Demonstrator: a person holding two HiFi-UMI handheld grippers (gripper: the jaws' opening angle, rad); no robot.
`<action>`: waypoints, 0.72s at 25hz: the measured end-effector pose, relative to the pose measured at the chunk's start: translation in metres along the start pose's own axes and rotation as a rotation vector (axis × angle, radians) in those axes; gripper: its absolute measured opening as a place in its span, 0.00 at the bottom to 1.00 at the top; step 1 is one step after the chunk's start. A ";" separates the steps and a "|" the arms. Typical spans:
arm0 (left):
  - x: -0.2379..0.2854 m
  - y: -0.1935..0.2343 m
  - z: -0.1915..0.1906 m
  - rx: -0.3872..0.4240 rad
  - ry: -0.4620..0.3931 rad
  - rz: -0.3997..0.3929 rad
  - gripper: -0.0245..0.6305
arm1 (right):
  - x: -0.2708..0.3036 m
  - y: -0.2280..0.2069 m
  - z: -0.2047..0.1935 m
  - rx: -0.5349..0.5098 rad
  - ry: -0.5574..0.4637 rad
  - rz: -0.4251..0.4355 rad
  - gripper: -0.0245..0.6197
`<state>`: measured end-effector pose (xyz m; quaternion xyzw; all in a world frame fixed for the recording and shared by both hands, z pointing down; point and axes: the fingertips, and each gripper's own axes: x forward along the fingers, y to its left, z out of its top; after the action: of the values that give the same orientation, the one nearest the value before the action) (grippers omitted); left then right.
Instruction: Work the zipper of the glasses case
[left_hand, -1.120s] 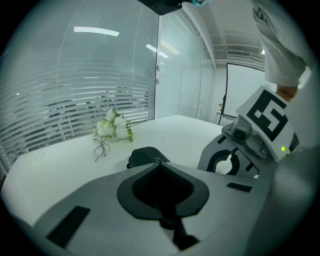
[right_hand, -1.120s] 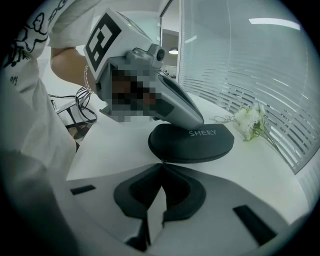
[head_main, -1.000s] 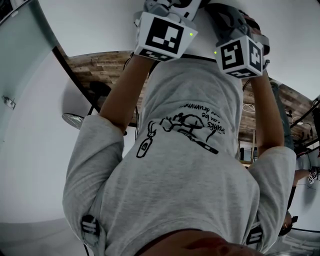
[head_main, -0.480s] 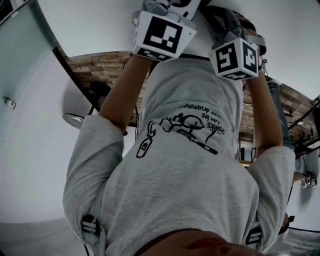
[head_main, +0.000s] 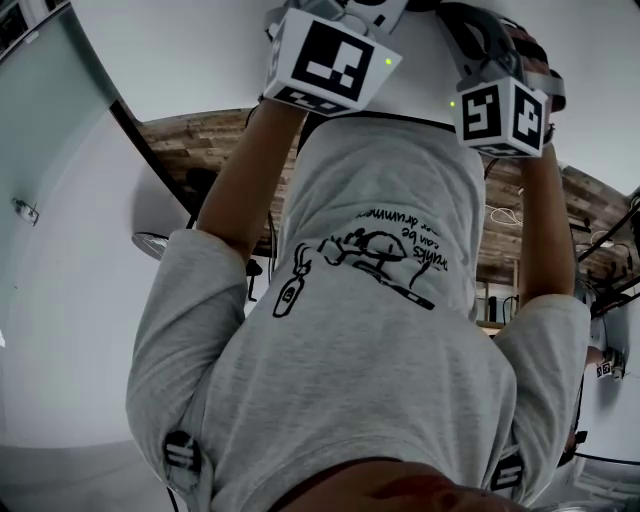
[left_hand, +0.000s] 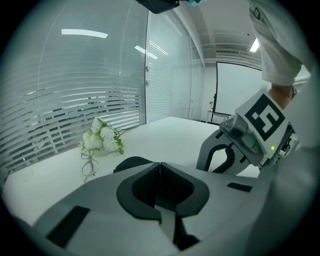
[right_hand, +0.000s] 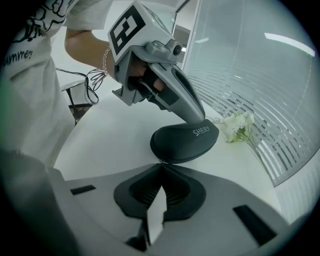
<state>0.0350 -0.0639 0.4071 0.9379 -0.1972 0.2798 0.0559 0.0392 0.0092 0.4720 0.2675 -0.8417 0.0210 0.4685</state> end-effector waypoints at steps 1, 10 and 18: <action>0.001 0.000 0.001 0.007 0.002 -0.001 0.07 | -0.001 -0.005 -0.002 -0.021 0.011 -0.014 0.05; 0.017 0.007 0.011 0.050 -0.009 -0.014 0.07 | -0.003 -0.060 -0.024 -0.144 0.075 -0.174 0.05; 0.034 0.017 0.006 0.098 0.053 -0.014 0.07 | 0.006 -0.085 -0.025 -0.205 0.087 -0.213 0.05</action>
<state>0.0572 -0.0925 0.4205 0.9331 -0.1752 0.3137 0.0169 0.0959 -0.0590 0.4723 0.3048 -0.7854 -0.1032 0.5288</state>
